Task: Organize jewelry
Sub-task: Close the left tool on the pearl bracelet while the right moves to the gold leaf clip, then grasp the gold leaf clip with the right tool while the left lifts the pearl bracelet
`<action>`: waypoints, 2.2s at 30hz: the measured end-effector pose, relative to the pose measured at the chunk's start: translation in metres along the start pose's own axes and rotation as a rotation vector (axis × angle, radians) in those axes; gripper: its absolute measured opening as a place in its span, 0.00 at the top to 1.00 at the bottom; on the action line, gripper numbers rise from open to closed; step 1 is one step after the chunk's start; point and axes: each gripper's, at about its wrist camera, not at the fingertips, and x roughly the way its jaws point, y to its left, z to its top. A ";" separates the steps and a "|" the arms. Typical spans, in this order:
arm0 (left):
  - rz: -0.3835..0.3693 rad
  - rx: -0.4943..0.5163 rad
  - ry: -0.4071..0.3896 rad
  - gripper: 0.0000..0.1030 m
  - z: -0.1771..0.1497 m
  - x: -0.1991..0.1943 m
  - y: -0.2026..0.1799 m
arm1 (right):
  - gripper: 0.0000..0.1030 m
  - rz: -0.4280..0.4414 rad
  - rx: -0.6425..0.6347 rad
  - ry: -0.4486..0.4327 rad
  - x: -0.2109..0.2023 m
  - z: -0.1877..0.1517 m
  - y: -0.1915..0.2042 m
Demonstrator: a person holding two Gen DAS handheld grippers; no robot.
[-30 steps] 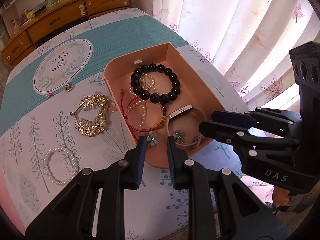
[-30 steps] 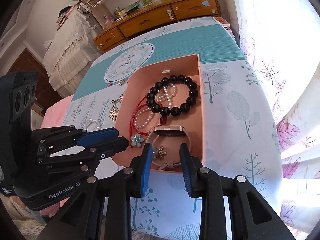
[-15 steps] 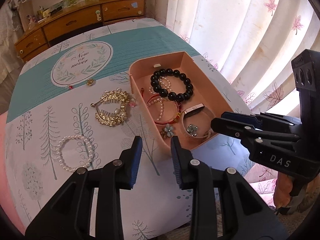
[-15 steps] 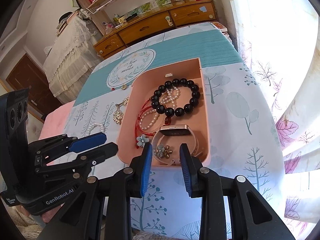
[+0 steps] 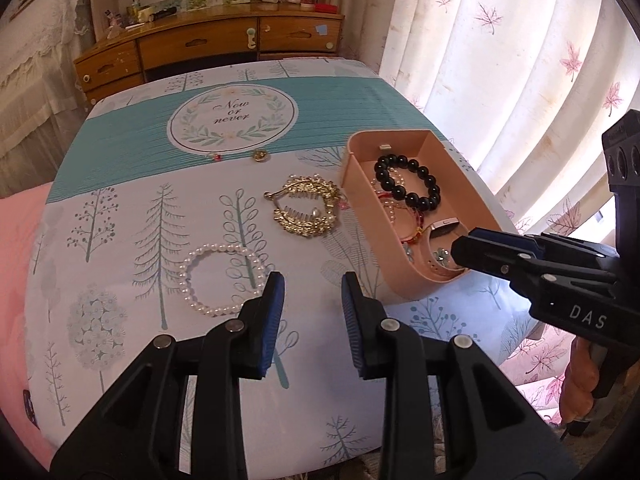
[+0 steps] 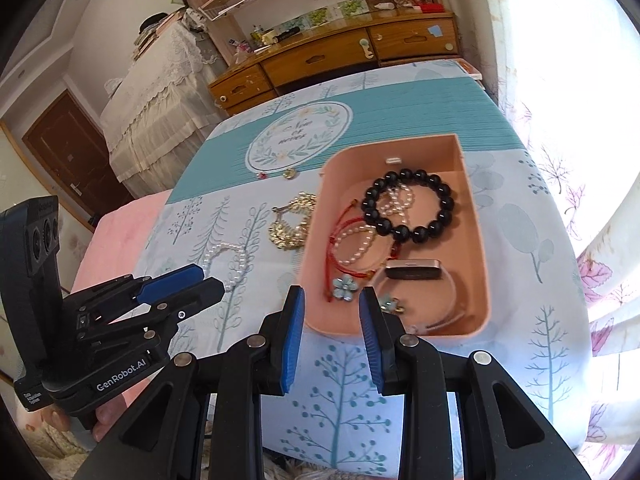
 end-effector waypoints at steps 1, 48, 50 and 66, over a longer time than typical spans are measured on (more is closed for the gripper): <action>0.004 -0.011 -0.003 0.74 -0.001 -0.001 0.006 | 0.72 0.001 -0.008 0.002 0.000 0.001 0.004; 0.018 -0.152 0.286 0.74 0.029 0.084 0.114 | 0.72 0.068 -0.236 0.260 0.139 0.124 0.080; 0.031 -0.118 0.324 0.74 0.036 0.090 0.110 | 0.72 0.074 -0.228 0.288 0.144 0.129 0.078; 0.043 -0.231 0.363 0.95 0.043 0.097 0.131 | 0.72 -0.095 -0.398 0.556 0.200 0.159 0.073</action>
